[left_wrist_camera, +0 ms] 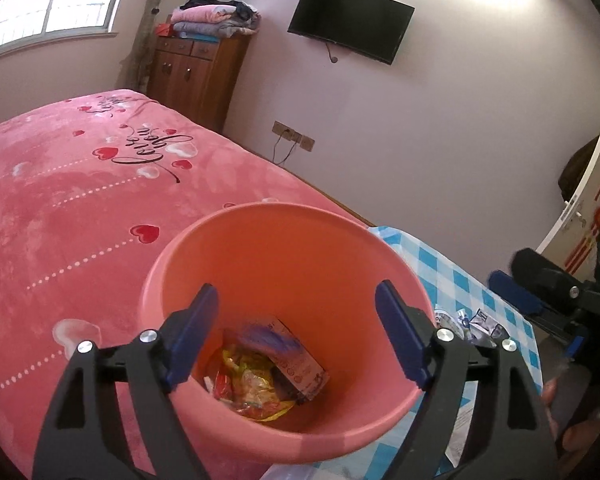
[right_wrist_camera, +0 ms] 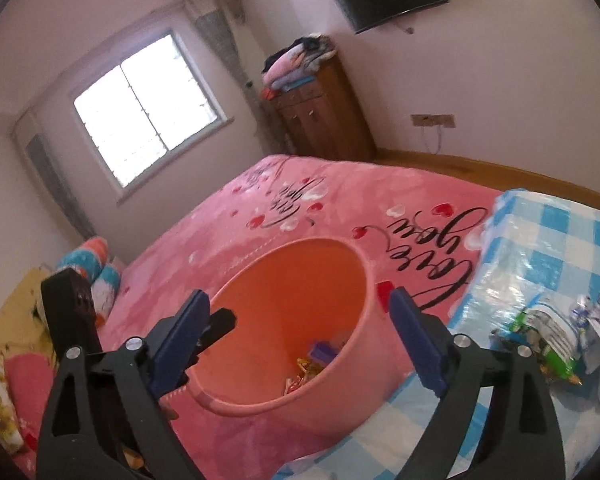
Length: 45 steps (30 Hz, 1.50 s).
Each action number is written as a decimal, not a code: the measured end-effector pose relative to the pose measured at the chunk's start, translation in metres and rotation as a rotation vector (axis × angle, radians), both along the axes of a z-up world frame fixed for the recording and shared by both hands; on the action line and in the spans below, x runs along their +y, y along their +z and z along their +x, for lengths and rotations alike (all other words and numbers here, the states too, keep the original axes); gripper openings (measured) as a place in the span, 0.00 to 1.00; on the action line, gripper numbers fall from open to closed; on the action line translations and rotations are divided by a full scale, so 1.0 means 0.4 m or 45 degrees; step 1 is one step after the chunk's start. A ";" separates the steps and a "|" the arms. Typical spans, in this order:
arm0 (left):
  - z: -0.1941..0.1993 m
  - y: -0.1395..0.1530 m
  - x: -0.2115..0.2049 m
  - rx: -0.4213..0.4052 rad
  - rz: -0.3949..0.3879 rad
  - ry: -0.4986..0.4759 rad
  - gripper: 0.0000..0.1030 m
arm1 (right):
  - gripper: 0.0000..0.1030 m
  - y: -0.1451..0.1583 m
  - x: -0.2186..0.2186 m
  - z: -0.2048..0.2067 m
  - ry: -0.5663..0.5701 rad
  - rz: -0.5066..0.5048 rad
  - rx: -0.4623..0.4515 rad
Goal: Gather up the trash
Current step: 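Open both tools to drop the snack bag and wipes pack into the bucket, then move both open tools back over the remaining trash on the tablecloth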
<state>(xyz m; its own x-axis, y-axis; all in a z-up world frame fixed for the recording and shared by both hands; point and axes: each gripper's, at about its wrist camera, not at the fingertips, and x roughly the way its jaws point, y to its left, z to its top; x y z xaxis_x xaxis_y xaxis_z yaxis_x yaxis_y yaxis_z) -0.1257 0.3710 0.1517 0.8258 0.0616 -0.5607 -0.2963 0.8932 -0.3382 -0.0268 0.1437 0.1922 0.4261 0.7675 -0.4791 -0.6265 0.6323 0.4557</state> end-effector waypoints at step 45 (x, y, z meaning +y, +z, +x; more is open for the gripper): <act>0.012 0.022 -0.409 -0.050 0.177 -0.401 0.89 | 0.93 -0.143 -0.554 -0.132 -0.506 0.015 0.035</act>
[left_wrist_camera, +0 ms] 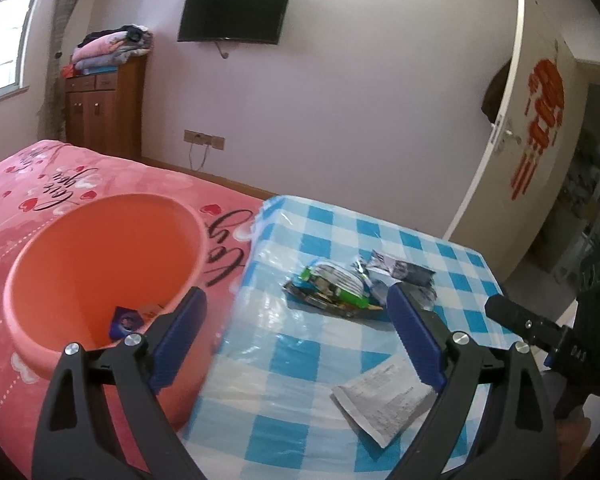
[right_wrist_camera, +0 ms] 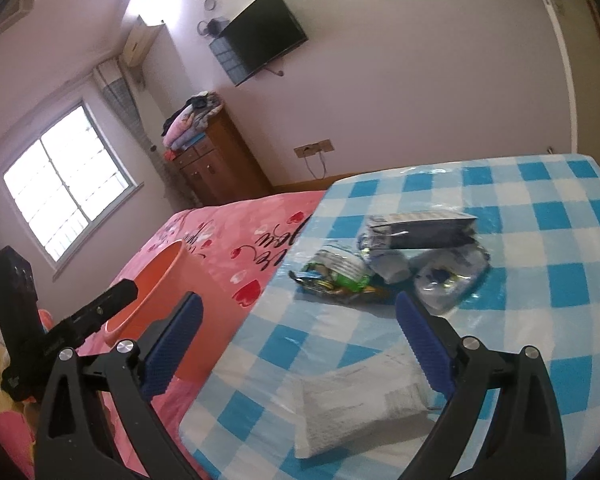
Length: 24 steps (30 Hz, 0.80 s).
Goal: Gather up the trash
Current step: 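Move both open tools back over the remaining trash on the tablecloth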
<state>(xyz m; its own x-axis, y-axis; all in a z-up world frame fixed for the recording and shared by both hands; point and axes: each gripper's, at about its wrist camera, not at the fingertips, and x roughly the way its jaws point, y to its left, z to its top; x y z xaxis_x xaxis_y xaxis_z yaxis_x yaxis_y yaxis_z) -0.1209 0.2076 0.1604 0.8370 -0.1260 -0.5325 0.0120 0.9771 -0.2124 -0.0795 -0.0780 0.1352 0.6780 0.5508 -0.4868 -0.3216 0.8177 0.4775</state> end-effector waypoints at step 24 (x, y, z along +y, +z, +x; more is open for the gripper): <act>0.280 -0.031 -0.342 0.191 0.303 -0.483 0.89 | 0.93 -0.206 -0.222 0.048 -0.153 0.091 0.176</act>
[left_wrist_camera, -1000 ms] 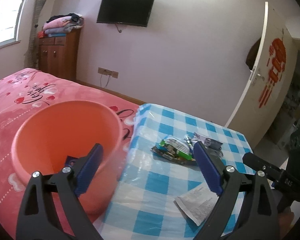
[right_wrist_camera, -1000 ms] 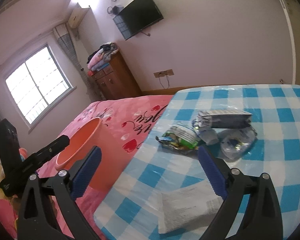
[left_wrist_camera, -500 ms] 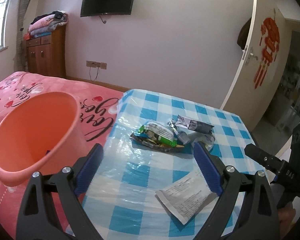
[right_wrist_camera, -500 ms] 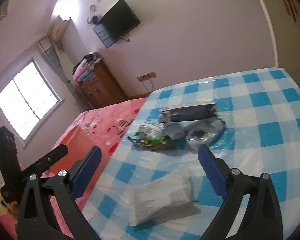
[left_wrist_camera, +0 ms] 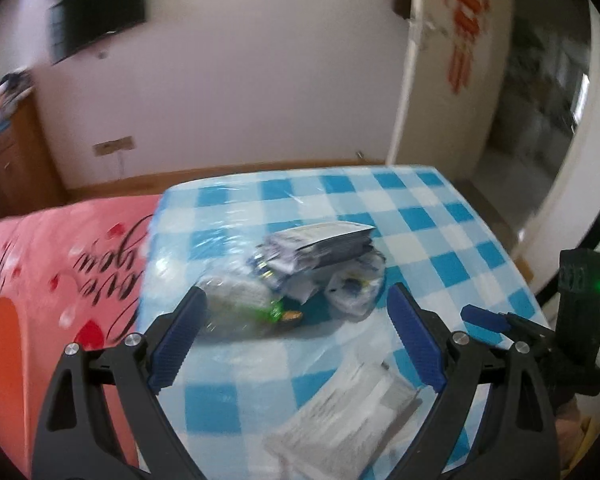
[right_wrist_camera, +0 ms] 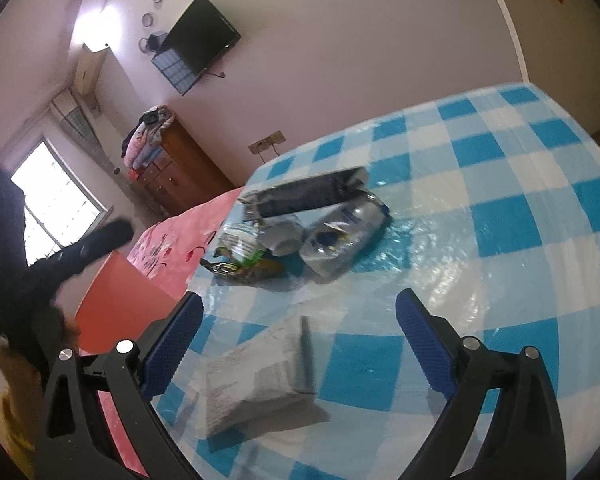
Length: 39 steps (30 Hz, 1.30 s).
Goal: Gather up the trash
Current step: 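Move both open tools back over the remaining trash on the tablecloth, then grasp the white milk carton with the left tool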
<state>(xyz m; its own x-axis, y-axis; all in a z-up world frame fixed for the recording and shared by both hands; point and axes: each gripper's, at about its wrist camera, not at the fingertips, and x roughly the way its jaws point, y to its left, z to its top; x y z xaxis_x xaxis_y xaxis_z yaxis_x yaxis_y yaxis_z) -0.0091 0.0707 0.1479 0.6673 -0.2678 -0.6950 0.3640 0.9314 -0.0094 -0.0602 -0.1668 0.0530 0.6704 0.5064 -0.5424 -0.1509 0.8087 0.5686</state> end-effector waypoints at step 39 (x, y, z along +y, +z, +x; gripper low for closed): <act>0.336 -0.228 -0.274 0.401 0.380 -0.368 0.61 | 0.93 -0.085 -0.158 0.037 -0.047 0.209 0.125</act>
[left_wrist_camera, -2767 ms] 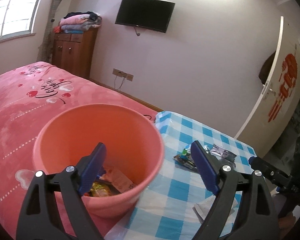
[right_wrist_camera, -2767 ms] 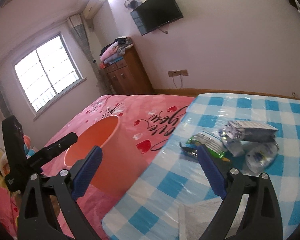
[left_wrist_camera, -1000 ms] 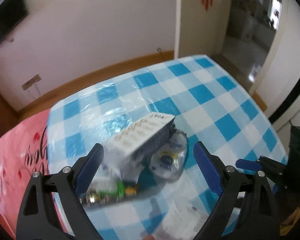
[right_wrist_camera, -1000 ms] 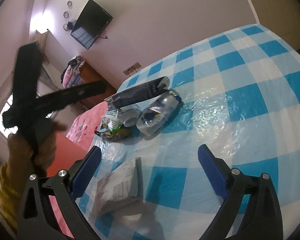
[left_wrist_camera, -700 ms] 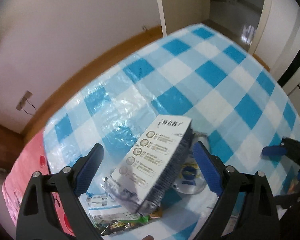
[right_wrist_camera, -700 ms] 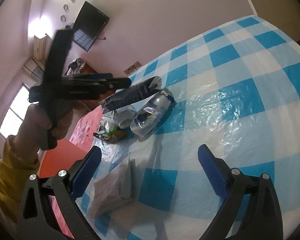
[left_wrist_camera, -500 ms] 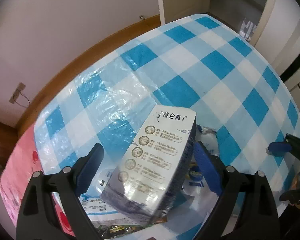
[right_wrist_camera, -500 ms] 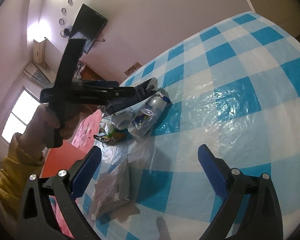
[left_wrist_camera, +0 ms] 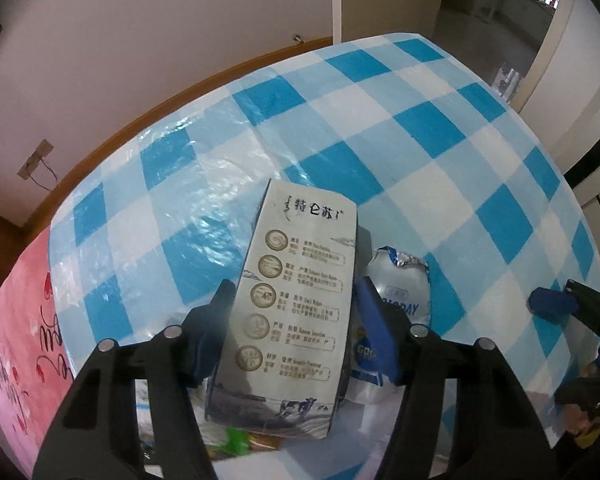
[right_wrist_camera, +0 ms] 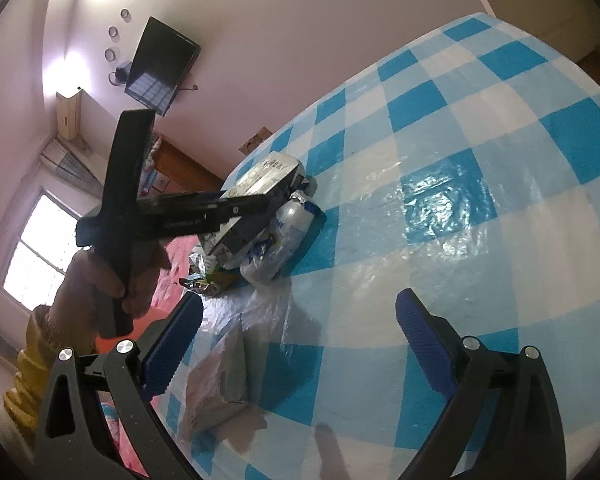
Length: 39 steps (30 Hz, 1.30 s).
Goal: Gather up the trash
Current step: 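Grasp the white milk carton with the left tool, then grasp the MAGICDAY yogurt bottle with the right tool while the left tool holds the carton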
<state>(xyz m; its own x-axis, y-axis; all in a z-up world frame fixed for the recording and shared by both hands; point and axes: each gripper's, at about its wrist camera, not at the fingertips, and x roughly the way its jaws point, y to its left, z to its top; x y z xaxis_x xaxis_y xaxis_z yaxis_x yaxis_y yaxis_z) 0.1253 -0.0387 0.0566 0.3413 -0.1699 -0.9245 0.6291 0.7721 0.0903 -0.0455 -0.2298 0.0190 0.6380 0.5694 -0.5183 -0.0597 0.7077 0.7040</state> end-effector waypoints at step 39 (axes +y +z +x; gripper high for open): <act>-0.253 0.077 0.187 -0.101 -0.660 0.587 0.58 | 0.81 -0.005 0.090 0.000 -0.039 -0.597 0.009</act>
<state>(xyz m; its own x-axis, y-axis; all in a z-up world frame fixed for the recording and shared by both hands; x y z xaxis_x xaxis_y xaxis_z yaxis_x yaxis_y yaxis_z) 0.0240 0.0362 0.0873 0.5478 -0.4041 -0.7325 0.2336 0.9146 -0.3299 -0.0457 -0.1937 0.0171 0.6465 0.2537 -0.7195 -0.0300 0.9508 0.3082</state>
